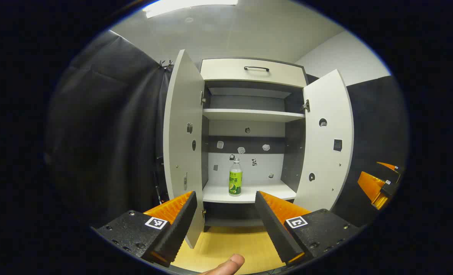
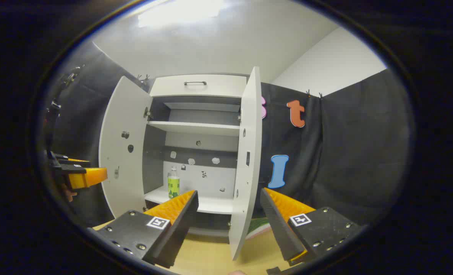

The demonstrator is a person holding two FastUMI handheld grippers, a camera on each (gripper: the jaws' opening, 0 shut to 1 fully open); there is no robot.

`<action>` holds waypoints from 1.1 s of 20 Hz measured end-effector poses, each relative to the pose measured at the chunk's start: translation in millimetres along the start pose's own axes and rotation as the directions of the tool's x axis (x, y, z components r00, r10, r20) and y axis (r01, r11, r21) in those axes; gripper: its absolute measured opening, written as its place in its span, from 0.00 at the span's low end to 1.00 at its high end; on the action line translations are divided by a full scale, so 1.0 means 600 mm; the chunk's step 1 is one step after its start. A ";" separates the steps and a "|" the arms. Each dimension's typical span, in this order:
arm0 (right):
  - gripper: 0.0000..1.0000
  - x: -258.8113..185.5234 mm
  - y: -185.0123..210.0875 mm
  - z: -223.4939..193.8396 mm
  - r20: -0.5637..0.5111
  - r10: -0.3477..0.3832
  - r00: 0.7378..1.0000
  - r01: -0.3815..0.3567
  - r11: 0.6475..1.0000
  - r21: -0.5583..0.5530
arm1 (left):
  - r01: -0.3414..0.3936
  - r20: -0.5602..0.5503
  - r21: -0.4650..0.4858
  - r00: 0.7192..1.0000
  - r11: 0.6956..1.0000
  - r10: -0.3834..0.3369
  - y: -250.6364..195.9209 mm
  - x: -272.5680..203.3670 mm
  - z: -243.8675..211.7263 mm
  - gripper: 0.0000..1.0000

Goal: Grasp the bottle in the cabinet with the left hand and place it on the coaster, then close the right door with the right hand and the left door with the left hand.

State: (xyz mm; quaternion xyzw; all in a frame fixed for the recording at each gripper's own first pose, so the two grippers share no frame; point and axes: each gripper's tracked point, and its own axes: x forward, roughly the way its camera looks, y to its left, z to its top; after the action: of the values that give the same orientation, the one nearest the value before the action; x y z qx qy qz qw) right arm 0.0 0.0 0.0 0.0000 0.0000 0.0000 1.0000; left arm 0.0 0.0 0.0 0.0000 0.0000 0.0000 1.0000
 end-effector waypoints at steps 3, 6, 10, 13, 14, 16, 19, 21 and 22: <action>0.99 0.020 0.012 0.002 0.000 0.005 1.000 -0.005 1.000 0.016 | 0.013 0.006 -0.005 1.000 1.000 -0.013 0.006 0.033 -0.004 0.97; 0.99 0.042 0.027 0.002 -0.003 0.013 1.000 -0.013 1.000 0.027 | 0.036 0.011 0.000 0.999 0.999 -0.036 0.003 0.070 -0.008 0.97; 0.99 0.067 0.039 -0.009 0.007 0.023 1.000 -0.023 1.000 0.008 | 0.056 0.022 -0.012 0.998 0.998 -0.056 0.001 0.119 -0.006 0.97; 0.99 0.085 0.043 -0.022 -0.006 0.017 1.000 -0.017 1.000 0.018 | 0.070 0.023 -0.013 0.997 0.997 -0.070 -0.002 0.151 -0.012 0.97; 0.99 0.091 0.045 -0.025 -0.012 0.018 1.000 -0.017 1.000 0.019 | 0.077 0.019 -0.016 0.997 0.997 -0.076 -0.005 0.162 -0.015 0.97; 0.99 0.102 0.050 -0.032 -0.017 0.019 1.000 -0.019 1.000 0.012 | 0.095 0.012 -0.020 0.995 0.995 -0.094 -0.013 0.184 -0.023 0.97; 0.99 0.117 0.061 -0.037 -0.016 0.031 0.999 -0.030 0.999 0.031 | 0.105 0.008 -0.003 0.994 0.994 -0.105 -0.019 0.232 -0.035 0.97; 0.99 0.130 0.066 -0.040 -0.016 0.034 0.999 -0.033 0.998 0.049 | 0.118 0.009 0.006 0.993 0.993 -0.118 -0.028 0.268 -0.043 0.97; 0.99 0.137 0.065 -0.041 -0.017 0.030 0.999 -0.029 0.998 0.057 | 0.123 0.015 0.006 0.992 0.992 -0.123 -0.032 0.287 -0.046 0.97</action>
State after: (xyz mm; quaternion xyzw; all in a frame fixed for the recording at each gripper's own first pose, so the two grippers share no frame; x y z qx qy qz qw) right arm 82.5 39.2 -24.8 0.0282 0.0091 0.0146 0.9995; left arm 172.4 -19.0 -27.5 0.0024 -0.0079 -0.0616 0.9981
